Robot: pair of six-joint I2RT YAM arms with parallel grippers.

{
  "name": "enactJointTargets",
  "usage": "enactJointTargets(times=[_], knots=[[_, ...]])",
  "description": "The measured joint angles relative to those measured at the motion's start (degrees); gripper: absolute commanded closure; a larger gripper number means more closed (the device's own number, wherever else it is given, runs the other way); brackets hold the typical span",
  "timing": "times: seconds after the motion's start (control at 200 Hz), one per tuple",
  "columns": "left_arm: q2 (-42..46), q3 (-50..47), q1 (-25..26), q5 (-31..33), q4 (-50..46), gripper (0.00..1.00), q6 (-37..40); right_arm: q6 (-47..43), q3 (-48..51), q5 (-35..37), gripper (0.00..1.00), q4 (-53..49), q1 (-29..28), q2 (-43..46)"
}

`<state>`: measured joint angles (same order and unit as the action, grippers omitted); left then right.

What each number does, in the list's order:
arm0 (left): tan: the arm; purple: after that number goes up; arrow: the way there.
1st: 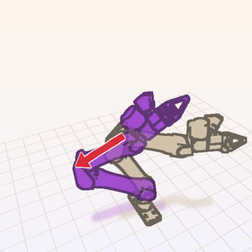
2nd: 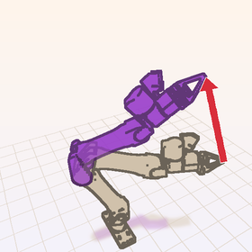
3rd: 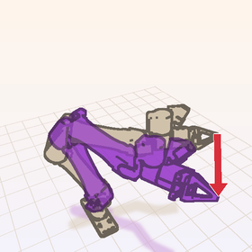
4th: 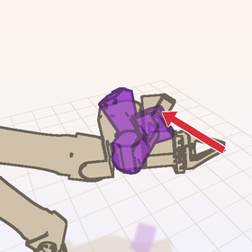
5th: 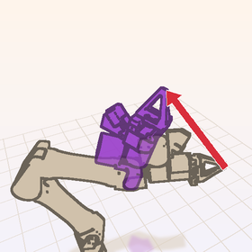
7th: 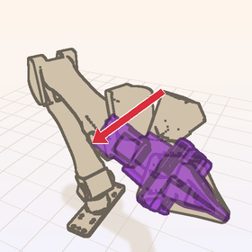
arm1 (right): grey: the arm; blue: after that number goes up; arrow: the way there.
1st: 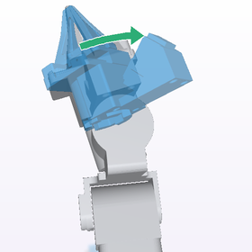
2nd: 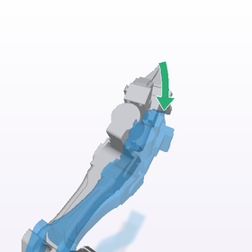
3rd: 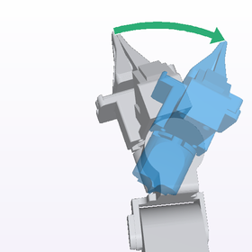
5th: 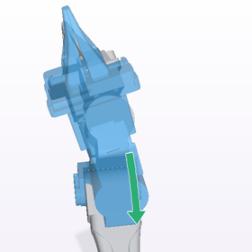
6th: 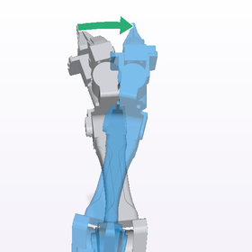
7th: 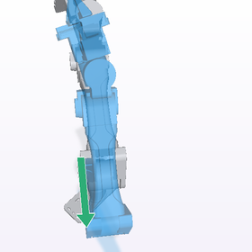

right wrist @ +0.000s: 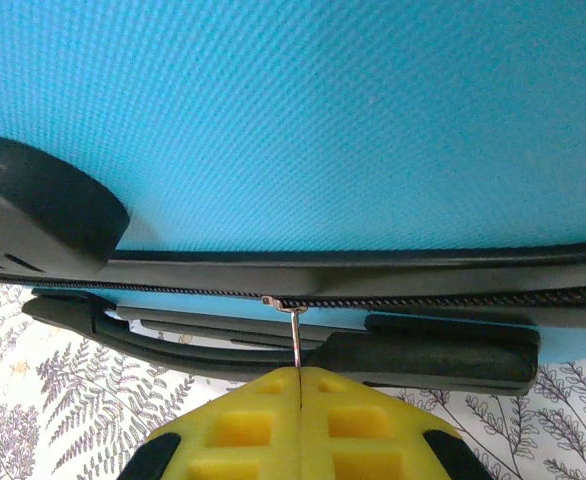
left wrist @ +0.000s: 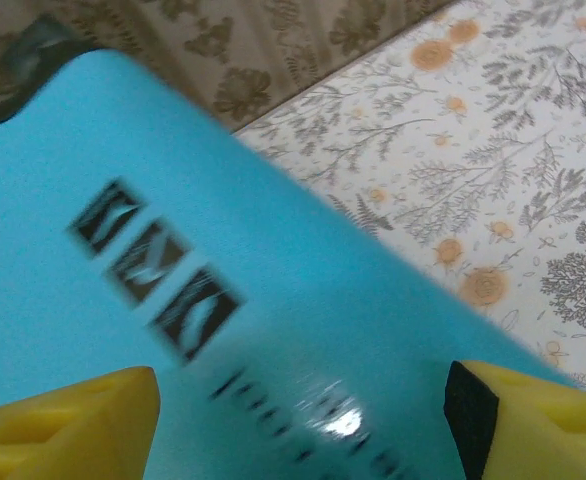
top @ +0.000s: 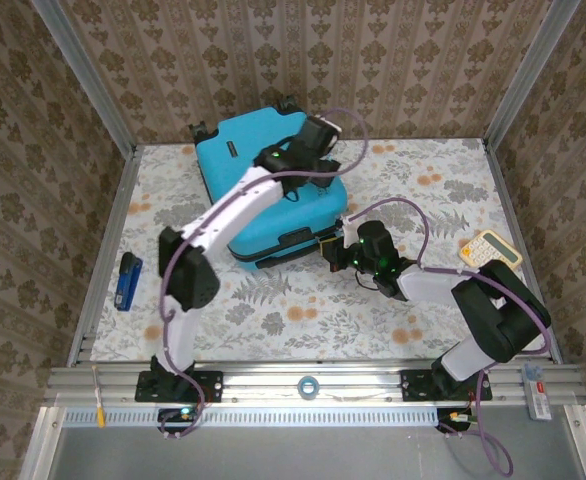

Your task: Pack the luggage

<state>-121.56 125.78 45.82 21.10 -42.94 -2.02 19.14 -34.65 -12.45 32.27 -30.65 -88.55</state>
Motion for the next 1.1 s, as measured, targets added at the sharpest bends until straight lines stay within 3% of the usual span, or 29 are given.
enactJointTargets(times=[0.115, 0.235, 1.1], knots=[[-7.48, 9.01, 2.16, 0.92, -4.70, 0.22, 1.07, 0.17, 0.00, -0.04, 0.89, 0.79, 0.00, -0.59], [-9.66, 13.49, 2.51, 1.18, -7.50, 0.21, 1.49, 0.15, 0.00, -0.09, 0.87, 0.76, -0.02, -1.27], [-9.88, 14.14, 1.40, -1.77, -8.17, 0.22, 1.40, -0.04, -3.28, -1.66, 0.85, -0.85, -0.39, -5.44]])
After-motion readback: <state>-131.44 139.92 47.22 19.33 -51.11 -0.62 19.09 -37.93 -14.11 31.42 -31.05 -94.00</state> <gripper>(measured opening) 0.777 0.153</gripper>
